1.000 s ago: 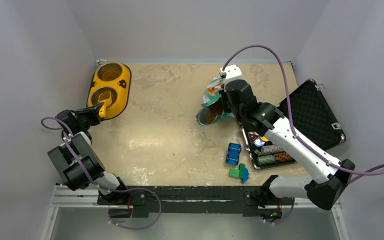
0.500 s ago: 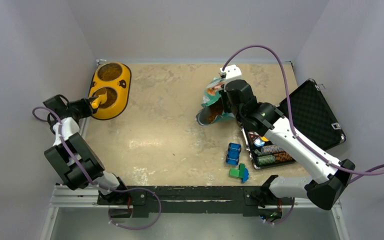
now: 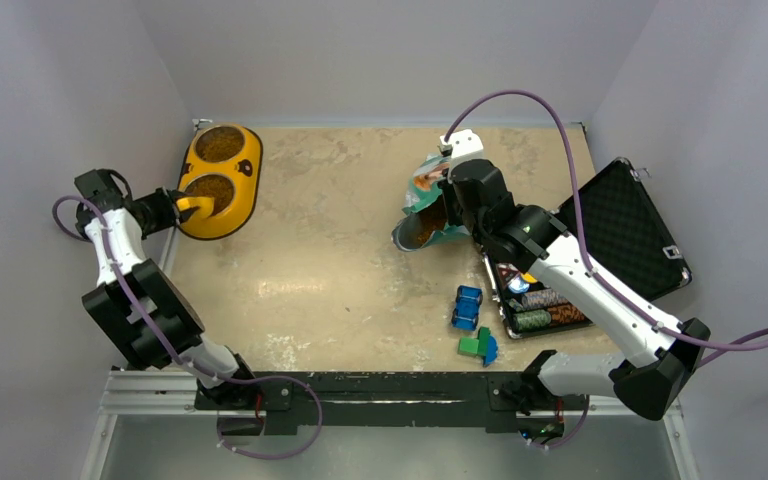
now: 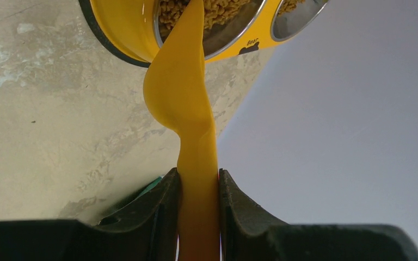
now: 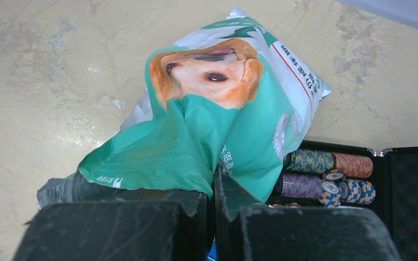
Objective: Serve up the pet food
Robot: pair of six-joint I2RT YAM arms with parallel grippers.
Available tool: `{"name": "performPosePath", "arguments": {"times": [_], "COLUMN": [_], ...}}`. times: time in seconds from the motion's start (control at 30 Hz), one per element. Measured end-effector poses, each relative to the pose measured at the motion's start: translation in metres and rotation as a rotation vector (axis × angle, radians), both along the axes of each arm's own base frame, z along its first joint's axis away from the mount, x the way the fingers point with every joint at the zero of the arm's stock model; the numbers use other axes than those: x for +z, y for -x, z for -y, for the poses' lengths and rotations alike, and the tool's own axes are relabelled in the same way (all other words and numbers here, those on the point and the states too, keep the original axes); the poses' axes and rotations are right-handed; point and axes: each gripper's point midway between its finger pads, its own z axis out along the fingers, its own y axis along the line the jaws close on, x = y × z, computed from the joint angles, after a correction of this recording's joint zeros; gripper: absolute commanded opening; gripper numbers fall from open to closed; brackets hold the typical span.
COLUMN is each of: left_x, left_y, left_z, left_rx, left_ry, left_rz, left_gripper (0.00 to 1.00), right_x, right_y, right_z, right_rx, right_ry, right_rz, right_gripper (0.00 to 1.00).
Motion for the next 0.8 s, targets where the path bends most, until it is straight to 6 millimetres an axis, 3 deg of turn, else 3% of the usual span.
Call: {"name": "performPosePath", "arguments": {"times": [0.33,0.8], "left_x": [0.003,0.026], "left_y": [-0.003,-0.008], "left_z": [0.006,0.006], "left_rx": [0.029,0.074], "left_ry": [0.088,0.096], "left_rz": [-0.186,-0.207], "left_gripper": [0.00,0.00], "right_x": [0.000,0.000], "right_y": [0.000,0.000], "right_z": [-0.001,-0.001], "right_rx": [0.002,0.002], "right_ry": [0.000,0.000], "right_rz": [0.000,0.000], "right_gripper": [0.00,0.00]}}
